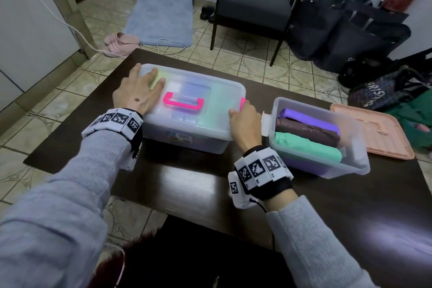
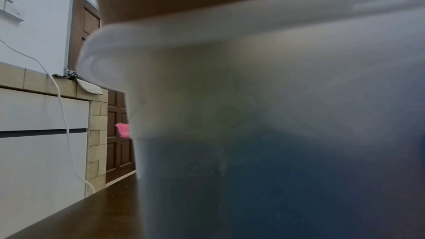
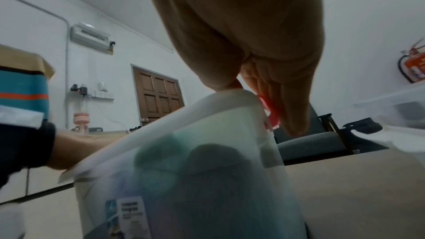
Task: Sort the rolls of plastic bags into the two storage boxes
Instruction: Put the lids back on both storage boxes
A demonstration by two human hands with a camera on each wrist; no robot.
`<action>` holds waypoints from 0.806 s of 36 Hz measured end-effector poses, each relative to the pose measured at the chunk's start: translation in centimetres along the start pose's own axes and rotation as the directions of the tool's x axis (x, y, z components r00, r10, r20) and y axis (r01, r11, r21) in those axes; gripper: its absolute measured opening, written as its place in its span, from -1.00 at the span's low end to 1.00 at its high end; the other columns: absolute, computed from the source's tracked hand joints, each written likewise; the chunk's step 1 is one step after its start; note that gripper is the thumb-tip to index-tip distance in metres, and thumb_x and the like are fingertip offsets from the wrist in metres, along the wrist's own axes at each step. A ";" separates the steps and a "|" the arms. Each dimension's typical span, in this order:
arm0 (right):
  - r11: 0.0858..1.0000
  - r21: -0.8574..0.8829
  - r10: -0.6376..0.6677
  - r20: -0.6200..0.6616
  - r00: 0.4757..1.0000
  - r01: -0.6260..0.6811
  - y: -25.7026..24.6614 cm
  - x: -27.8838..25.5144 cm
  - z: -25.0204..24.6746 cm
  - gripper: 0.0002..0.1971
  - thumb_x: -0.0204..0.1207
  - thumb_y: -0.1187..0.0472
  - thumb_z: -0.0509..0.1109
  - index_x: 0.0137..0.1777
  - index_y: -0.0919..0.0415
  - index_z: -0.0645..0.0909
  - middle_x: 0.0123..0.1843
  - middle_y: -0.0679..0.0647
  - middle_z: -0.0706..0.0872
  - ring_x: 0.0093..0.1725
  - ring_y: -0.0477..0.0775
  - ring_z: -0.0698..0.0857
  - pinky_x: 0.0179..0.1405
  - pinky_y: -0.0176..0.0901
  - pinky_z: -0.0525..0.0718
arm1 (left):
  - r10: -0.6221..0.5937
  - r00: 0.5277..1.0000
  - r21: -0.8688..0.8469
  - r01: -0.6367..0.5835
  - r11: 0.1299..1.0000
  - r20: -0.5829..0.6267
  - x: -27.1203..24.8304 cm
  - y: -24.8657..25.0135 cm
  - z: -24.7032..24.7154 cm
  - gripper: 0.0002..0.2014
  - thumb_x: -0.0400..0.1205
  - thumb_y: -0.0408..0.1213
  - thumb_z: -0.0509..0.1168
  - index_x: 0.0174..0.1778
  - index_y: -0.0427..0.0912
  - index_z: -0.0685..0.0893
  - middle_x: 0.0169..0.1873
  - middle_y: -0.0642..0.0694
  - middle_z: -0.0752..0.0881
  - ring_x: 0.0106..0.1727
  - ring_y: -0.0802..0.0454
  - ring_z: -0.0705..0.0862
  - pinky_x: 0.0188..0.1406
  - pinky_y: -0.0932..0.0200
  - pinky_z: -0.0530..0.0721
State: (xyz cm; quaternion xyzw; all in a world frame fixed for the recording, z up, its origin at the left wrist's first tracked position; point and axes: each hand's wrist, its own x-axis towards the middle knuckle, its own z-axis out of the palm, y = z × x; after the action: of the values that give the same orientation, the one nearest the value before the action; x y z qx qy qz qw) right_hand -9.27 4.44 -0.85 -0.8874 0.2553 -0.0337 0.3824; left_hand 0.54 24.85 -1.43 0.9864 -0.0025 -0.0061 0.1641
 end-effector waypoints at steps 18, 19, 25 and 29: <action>0.824 -0.447 -0.197 0.352 0.915 0.349 -5.2 2.4 2.6 -0.29 0.53 -0.45 -0.12 0.65 -0.25 -0.11 0.69 0.11 -0.33 0.62 0.37 -0.37 0.47 0.51 -0.32 | -0.204 0.979 -0.411 0.182 0.893 -0.009 1.3 -2.8 -1.8 -0.42 0.63 -0.08 0.20 0.57 -0.10 0.28 0.51 -0.17 0.42 0.48 -0.21 0.43 0.46 -0.14 0.38; 0.818 -0.457 -0.187 0.365 0.912 0.351 -5.0 2.4 2.9 -0.26 0.50 -0.49 -0.13 0.64 -0.27 -0.12 0.69 0.09 -0.35 0.62 0.37 -0.39 0.45 0.53 -0.34 | -0.257 0.966 -0.432 0.238 0.870 0.016 1.2 -3.1 -1.7 -0.36 0.60 0.01 0.23 0.58 -0.13 0.27 0.51 -0.20 0.42 0.47 -0.23 0.42 0.45 -0.15 0.39; 0.789 -0.505 -0.169 0.370 0.914 0.350 -4.9 2.0 3.5 -0.10 0.32 -0.62 -0.08 0.63 -0.30 -0.19 0.67 0.08 -0.42 0.60 0.39 -0.43 0.41 0.56 -0.40 | -0.499 0.831 -0.565 0.542 0.622 0.248 0.8 -4.1 -0.5 -0.01 0.42 0.35 0.32 0.53 -0.38 0.33 0.48 -0.30 0.45 0.44 -0.22 0.49 0.41 0.04 0.46; 0.777 -0.525 -0.155 0.377 0.913 0.348 -5.2 1.9 3.2 -0.05 0.29 -0.64 -0.03 0.64 -0.28 -0.17 0.68 0.09 -0.37 0.61 0.41 -0.37 0.42 0.58 -0.33 | -0.536 0.794 -0.654 0.571 0.496 0.287 1.0 -4.4 0.1 0.09 0.27 0.39 0.40 0.53 -0.35 0.34 0.44 -0.27 0.50 0.38 -0.20 0.54 0.42 0.00 0.49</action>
State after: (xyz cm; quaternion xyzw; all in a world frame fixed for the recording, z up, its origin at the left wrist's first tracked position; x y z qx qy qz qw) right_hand -4.59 8.63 0.29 -0.9812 0.0668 0.1354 0.1202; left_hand 1.51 28.93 -2.98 0.7900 0.3121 -0.0813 0.5215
